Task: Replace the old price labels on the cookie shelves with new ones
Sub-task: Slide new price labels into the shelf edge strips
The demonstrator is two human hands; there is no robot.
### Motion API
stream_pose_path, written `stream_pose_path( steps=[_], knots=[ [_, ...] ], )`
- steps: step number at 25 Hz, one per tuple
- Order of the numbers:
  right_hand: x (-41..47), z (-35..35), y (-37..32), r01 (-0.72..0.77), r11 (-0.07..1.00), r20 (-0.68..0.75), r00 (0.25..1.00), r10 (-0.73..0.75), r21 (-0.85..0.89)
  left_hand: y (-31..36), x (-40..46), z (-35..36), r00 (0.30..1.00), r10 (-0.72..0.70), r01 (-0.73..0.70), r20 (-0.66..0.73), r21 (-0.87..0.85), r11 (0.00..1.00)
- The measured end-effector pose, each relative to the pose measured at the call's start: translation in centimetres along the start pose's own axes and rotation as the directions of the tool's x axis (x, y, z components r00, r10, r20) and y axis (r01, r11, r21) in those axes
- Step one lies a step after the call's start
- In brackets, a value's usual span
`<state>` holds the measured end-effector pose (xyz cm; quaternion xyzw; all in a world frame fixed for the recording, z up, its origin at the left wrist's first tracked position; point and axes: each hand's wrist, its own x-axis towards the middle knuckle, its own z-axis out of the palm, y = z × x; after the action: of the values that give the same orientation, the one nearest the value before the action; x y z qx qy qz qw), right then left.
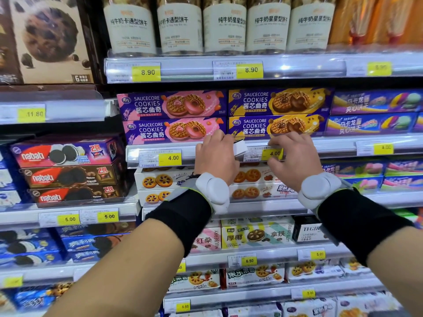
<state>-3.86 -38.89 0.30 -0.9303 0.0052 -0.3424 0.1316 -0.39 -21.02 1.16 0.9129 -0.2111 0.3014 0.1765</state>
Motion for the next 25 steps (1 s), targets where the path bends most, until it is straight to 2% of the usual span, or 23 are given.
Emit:
stream_pose_path(
  steps=[5, 7, 9, 11, 13, 15, 16, 22, 25],
  knots=[
    [-0.3, -0.1, -0.5, -0.013, 1.000, 0.019, 1.000, 0.013, -0.018, -0.7, -0.2, 0.0, 1.000, 0.020, -0.019, 0.002, -0.095, 0.995],
    [-0.5, -0.2, -0.5, -0.017, 0.999, 0.034, 0.999, 0.018, -0.028, -0.7, -0.7, -0.3, 1.000, 0.010, -0.015, -0.025, -0.202, 0.979],
    [-0.7, -0.1, -0.8, -0.012, 0.998, 0.061, 0.998, 0.015, -0.059, -0.9, -1.4, -0.8, 0.998, -0.062, 0.060, 0.006, -0.349, 0.935],
    [-1.1, 0.0, -0.9, -0.010, 0.994, 0.097, 0.995, 0.021, -0.106, -1.0, -1.9, -1.0, 0.969, -0.196, 0.247, 0.150, -0.531, 0.811],
    [-1.5, 0.1, -1.2, -0.014, 0.988, 0.133, 0.991, 0.035, -0.156, -1.5, -2.5, -1.3, 0.880, -0.317, 0.474, 0.353, -0.695, 0.541],
    [-1.9, 0.1, -1.5, -0.016, 0.979, 0.168, 0.984, 0.052, -0.204, -1.8, -3.3, -1.6, 0.801, -0.348, 0.589, 0.487, -0.744, 0.315],
    [-2.0, 0.1, -1.8, -0.019, 0.976, 0.181, 0.982, 0.059, -0.216, -1.9, -3.7, -1.8, 0.785, -0.350, 0.605, 0.511, -0.753, 0.259],
    [-3.4, 0.6, -4.6, 0.019, 0.989, 0.166, 0.986, 0.006, -0.147, -3.0, -6.1, -2.0, 0.774, -0.340, 0.602, 0.534, -0.788, 0.132],
    [-4.0, 1.7, -7.0, 0.012, 0.999, 0.161, 0.987, -0.017, 0.031, -4.0, -7.1, -2.1, 0.791, -0.339, 0.576, 0.510, -0.806, 0.132]
  ],
)
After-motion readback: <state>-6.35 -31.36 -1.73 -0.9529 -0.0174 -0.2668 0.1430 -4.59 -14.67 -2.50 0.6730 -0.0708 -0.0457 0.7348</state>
